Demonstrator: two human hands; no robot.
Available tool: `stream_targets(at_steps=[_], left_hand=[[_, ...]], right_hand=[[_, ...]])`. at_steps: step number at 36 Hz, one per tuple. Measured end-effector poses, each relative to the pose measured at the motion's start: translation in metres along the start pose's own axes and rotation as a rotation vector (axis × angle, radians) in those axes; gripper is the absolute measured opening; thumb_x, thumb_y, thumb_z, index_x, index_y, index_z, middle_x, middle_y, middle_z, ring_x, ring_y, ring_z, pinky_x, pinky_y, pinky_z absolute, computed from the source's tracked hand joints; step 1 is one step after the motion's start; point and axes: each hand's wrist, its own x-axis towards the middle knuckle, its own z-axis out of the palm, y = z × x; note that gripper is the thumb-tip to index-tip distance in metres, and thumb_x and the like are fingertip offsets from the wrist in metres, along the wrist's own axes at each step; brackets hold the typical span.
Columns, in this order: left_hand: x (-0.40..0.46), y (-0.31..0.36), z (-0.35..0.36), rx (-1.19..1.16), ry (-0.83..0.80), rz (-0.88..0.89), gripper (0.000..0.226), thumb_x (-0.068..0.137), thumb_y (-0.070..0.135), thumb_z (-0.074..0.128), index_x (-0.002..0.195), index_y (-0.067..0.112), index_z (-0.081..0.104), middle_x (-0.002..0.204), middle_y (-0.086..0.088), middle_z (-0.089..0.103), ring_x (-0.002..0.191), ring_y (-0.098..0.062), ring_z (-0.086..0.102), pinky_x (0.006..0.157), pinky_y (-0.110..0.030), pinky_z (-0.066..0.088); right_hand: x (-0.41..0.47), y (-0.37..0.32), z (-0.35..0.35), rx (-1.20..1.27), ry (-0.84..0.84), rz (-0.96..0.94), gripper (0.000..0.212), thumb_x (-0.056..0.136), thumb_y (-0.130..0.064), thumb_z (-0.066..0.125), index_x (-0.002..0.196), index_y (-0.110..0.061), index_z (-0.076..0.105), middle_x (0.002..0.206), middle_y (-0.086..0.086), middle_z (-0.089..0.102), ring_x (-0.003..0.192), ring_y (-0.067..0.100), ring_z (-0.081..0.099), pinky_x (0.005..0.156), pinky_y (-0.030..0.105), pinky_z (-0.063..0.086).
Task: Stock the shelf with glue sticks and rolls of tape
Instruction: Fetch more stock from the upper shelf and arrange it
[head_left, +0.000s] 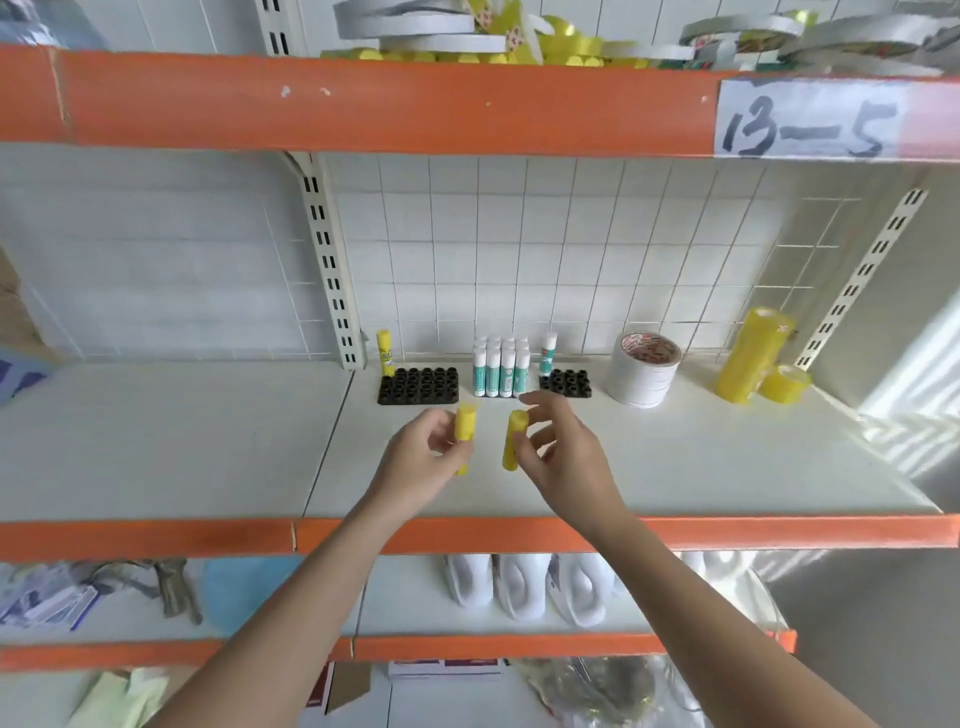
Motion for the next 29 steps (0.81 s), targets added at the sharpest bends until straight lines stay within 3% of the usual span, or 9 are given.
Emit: stream_targets(at_steps=[5, 9, 15, 19, 24, 29], left_hand=[[0.009, -0.014, 0.007, 0.036, 0.015, -0.042, 0.011, 0.084, 0.011, 0.067, 0.085, 0.017, 0.059, 0.081, 0.002, 0.07, 0.082, -0.014, 0.068, 0.08, -0.034, 0.054], [0.018, -0.026, 0.004, 0.051, -0.005, -0.047, 0.015, 0.084, 0.011, 0.065, 0.081, 0.023, 0.055, 0.083, -0.001, 0.07, 0.083, -0.016, 0.069, 0.085, -0.041, 0.054], [0.038, -0.046, -0.006, 0.1, -0.01, -0.039, 0.013, 0.086, 0.014, 0.063, 0.082, 0.024, 0.056, 0.085, 0.003, 0.069, 0.085, -0.01, 0.067, 0.081, -0.033, 0.053], [0.049, -0.058, -0.01, 0.102, -0.049, -0.007, 0.01, 0.088, 0.017, 0.062, 0.084, 0.023, 0.056, 0.086, 0.004, 0.069, 0.084, -0.008, 0.066, 0.079, -0.032, 0.053], [0.065, -0.073, -0.011, 0.128, -0.071, 0.039, 0.008, 0.088, 0.019, 0.062, 0.084, 0.02, 0.055, 0.086, 0.006, 0.067, 0.084, -0.009, 0.065, 0.078, -0.039, 0.054], [0.072, -0.077, -0.01, 0.127, -0.093, 0.069, 0.01, 0.088, 0.016, 0.063, 0.086, 0.022, 0.055, 0.087, 0.006, 0.066, 0.084, -0.01, 0.064, 0.075, -0.023, 0.048]], right_hand=[[0.008, 0.029, 0.018, -0.075, -0.032, 0.002, 0.02, 0.096, -0.026, 0.057, 0.115, -0.019, 0.058, 0.095, -0.006, 0.065, 0.067, 0.001, 0.059, 0.066, 0.025, 0.049], [0.012, 0.039, 0.031, -0.073, -0.036, 0.016, 0.015, 0.094, -0.022, 0.058, 0.108, -0.02, 0.058, 0.096, -0.007, 0.063, 0.064, 0.002, 0.059, 0.064, 0.028, 0.049], [0.021, 0.038, 0.054, -0.111, -0.033, 0.09, 0.02, 0.097, -0.028, 0.054, 0.115, -0.022, 0.051, 0.096, -0.01, 0.06, 0.068, -0.009, 0.056, 0.061, 0.016, 0.036], [0.027, 0.035, 0.067, -0.122, -0.037, 0.131, 0.019, 0.098, -0.031, 0.052, 0.115, -0.026, 0.045, 0.098, -0.01, 0.061, 0.07, -0.008, 0.056, 0.065, 0.022, 0.039], [0.033, 0.034, 0.084, -0.133, 0.018, 0.154, 0.018, 0.098, -0.026, 0.052, 0.104, -0.038, 0.041, 0.104, -0.014, 0.059, 0.071, 0.002, 0.059, 0.071, 0.03, 0.047], [0.033, 0.034, 0.096, -0.147, 0.078, 0.19, 0.011, 0.098, -0.025, 0.052, 0.108, -0.026, 0.049, 0.111, -0.013, 0.059, 0.071, 0.008, 0.061, 0.07, 0.031, 0.046]])
